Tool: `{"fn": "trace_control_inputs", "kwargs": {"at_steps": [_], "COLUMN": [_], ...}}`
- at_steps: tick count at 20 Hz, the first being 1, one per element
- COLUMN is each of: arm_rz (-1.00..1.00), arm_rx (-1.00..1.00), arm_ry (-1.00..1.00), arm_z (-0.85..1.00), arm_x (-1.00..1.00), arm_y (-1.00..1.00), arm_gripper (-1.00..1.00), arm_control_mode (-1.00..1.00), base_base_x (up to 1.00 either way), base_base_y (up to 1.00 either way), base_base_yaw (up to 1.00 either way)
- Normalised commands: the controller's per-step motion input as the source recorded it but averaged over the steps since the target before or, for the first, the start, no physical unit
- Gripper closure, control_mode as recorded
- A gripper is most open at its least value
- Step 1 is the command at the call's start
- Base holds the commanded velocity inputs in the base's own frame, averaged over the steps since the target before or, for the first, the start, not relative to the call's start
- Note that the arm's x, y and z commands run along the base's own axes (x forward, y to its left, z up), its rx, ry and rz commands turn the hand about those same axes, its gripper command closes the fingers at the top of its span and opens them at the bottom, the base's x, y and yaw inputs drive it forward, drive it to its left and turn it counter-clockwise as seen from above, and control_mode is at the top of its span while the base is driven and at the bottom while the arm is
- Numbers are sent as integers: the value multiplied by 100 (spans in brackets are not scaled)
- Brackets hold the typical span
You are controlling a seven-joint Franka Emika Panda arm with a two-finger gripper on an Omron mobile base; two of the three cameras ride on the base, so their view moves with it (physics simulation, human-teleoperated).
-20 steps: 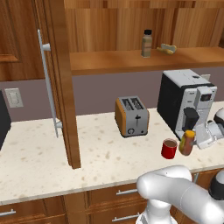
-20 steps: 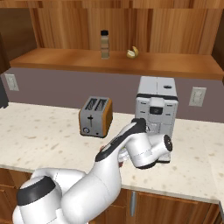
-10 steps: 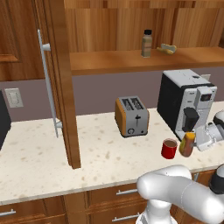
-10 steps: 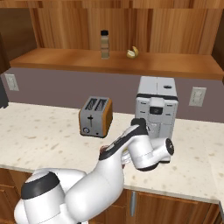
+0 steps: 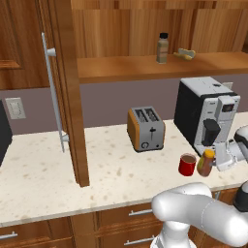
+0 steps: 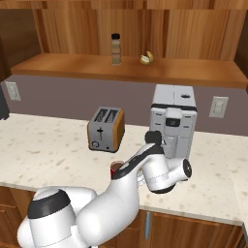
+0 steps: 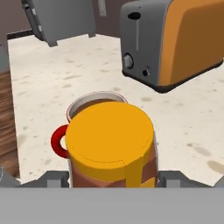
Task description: Pick the cinnamon and honey bottle from the cabinet and place them next to the mug.
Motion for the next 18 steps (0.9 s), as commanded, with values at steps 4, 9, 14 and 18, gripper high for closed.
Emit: {"fn": "trace_control_inputs", "kwargs": {"at_steps": [4,9,14,18], "arm_rz": [-1,-2,-3,-2], "arm_rx": [0,-1,-1,0], "arm_ry": [-6,-4,-3,0], "arm_z": [-7,-3,-6,0], "arm_x": [1,7,7,1], "arm_y": [0,0,0,0], "arm_gripper": [100,100,100,100], "arm_control_mode": [-100,-100,-100,-100], "base_base_x": [0,0,0,0], "base_base_y": [0,0,0,0], "base_base_yaw": [0,0,0,0]}}
